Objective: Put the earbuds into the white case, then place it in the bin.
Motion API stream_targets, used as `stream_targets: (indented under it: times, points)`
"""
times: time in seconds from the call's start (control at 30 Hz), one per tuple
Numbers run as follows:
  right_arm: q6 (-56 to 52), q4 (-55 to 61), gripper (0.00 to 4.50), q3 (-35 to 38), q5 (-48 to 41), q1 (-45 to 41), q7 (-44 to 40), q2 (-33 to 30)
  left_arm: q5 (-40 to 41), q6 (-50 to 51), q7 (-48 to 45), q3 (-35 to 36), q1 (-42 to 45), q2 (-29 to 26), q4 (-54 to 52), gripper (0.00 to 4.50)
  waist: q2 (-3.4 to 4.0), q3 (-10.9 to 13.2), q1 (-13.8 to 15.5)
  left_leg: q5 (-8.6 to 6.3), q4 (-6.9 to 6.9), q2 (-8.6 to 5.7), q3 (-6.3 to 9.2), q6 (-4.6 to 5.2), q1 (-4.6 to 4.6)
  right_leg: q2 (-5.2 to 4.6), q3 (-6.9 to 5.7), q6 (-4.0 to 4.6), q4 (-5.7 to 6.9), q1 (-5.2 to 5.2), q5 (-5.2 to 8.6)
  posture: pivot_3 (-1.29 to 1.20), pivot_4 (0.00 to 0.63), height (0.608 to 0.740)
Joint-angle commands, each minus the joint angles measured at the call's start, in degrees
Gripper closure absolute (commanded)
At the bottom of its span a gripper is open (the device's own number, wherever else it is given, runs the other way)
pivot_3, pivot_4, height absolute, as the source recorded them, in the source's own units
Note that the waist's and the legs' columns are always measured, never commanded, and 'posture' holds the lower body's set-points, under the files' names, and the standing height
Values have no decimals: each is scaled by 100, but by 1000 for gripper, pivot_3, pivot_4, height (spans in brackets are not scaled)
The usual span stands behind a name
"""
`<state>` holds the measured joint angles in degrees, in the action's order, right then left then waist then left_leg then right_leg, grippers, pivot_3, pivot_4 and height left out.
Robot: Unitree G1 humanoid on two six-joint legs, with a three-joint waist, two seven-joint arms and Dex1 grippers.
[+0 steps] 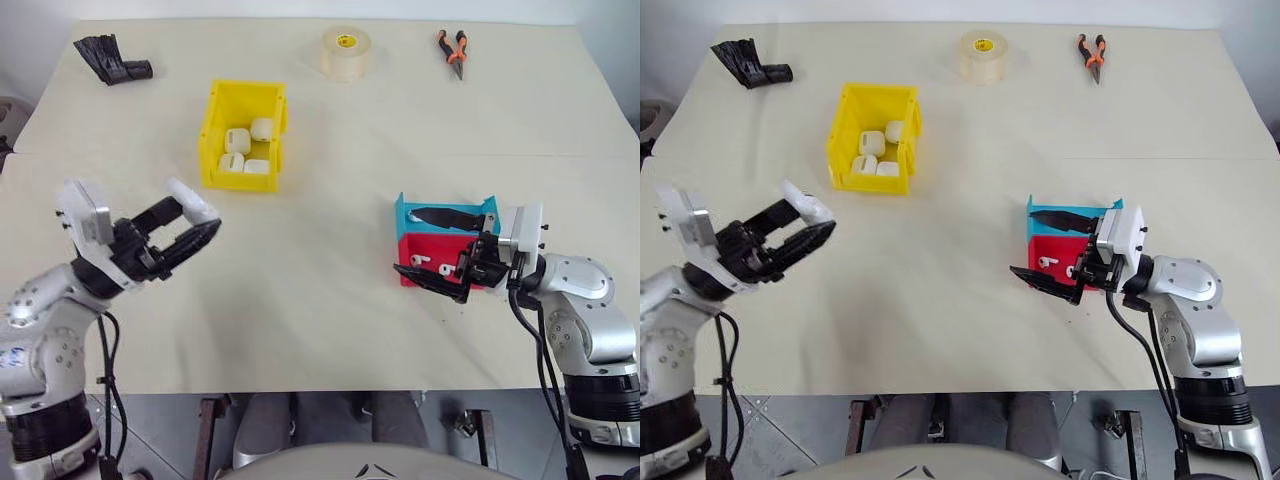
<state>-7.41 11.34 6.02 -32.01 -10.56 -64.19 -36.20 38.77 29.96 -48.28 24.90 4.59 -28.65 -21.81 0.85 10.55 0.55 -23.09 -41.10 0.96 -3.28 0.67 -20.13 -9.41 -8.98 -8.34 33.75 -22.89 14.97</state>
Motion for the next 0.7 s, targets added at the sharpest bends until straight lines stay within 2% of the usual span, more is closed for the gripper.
stream_targets:
  times: [0.03, 0.3, 0.5, 0.7]
  points:
    - [46, 206, 0, 298, -9, 127, 37, -197, -297, -871, -28, -852, 23, 546, -353, 1680, 1, 0, 55, -1, -1, -2, -2, 1, 1, -2, 2, -1, 0, 0, 0, 0, 150, 740]
    - [-55, 695, 0, 1086, -56, 922, 229, -699, -1172, -2993, -817, -2499, 576, 1663, 799, 1680, 1, -4, 99, -2, -6, -4, -8, 5, -1, -2, 0, -2, -2, 3, -2, 0, 150, 740]
    - [-255, 1053, 0, 2145, -148, 1894, 284, -1033, -1454, -4619, -1430, -3072, 1291, 2269, 1965, 1680, 2, -5, 116, -4, -6, -5, -12, 9, -1, -2, 0, -4, -5, 4, -3, 0, 150, 740]
    - [-350, 1165, 0, 2852, -131, 2625, 147, -1173, -1154, -4780, -1873, -3340, 1673, 2461, 2396, 1680, 2, -5, 107, -5, -4, -3, -14, 12, 1, -2, 1, -4, -5, 4, -3, 0, 150, 740]
